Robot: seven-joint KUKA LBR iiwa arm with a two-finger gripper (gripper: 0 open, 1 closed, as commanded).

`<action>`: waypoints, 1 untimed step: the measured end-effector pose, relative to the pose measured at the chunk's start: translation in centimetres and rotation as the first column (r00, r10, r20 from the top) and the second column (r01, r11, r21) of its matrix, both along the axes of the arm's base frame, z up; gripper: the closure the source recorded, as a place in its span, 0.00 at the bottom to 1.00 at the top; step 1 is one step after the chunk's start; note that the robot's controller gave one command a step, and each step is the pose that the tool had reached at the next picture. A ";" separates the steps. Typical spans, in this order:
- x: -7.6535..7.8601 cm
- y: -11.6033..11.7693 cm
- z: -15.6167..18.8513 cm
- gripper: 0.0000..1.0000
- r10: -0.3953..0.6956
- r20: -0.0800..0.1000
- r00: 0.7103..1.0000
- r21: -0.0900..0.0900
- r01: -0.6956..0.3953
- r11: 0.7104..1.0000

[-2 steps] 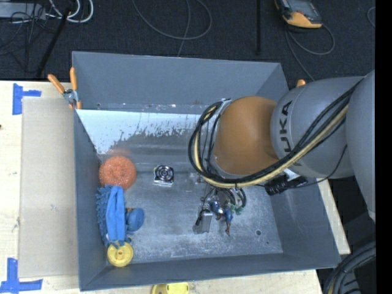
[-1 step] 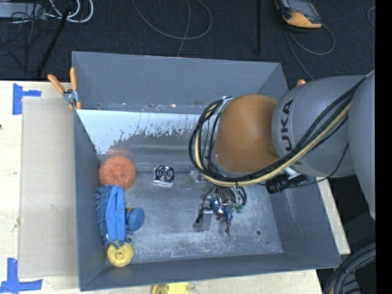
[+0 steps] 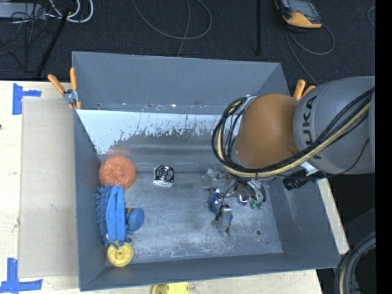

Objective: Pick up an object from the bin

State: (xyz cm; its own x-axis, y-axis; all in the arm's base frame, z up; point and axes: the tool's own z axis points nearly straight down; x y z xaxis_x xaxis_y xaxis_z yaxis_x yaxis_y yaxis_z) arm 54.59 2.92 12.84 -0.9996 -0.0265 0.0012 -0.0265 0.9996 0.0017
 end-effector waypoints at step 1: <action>-0.6 -3.8 -0.4 0.00 -0.046 -0.001 0.999 -0.004 0.046 0.999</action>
Offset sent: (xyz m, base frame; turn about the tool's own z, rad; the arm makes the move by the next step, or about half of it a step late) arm 0.0232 -0.0551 -0.0548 -0.0367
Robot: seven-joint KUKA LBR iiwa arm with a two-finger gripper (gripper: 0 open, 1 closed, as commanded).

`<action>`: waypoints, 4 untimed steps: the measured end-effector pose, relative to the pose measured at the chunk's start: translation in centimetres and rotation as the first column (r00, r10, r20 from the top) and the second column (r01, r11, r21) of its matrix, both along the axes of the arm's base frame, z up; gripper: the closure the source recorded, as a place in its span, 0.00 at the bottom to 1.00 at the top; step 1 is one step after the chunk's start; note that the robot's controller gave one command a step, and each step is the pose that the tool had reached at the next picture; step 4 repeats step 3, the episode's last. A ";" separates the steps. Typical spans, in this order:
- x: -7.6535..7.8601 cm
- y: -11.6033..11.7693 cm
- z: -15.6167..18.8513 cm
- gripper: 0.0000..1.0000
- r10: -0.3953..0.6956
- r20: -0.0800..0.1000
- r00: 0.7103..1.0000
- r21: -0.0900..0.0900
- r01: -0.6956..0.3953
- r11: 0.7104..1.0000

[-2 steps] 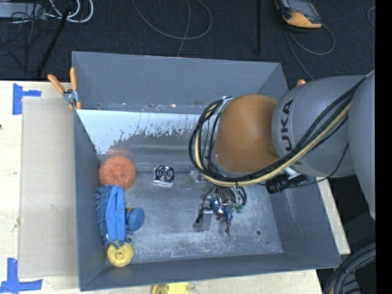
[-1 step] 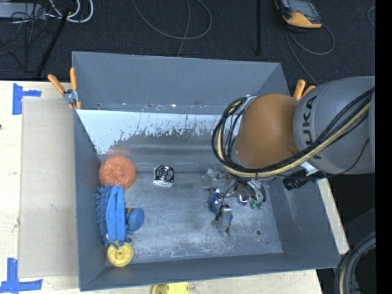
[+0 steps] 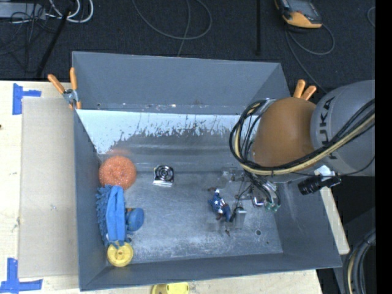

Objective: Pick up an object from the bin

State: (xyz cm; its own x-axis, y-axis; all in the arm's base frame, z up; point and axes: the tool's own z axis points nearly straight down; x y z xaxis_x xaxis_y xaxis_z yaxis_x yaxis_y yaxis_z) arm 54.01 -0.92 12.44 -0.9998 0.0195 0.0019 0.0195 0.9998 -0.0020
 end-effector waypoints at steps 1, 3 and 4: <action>2.9 -1.6 -5.0 1.00 0.080 -0.002 0.997 0.003 -0.080 0.997; 4.8 -1.9 12.4 1.00 0.064 0.012 0.998 0.001 -0.064 0.998; 4.8 -1.9 12.4 1.00 0.064 0.012 0.998 0.001 -0.064 0.998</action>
Offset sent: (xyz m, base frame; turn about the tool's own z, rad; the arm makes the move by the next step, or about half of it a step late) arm 0.0000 0.0000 0.0000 0.0000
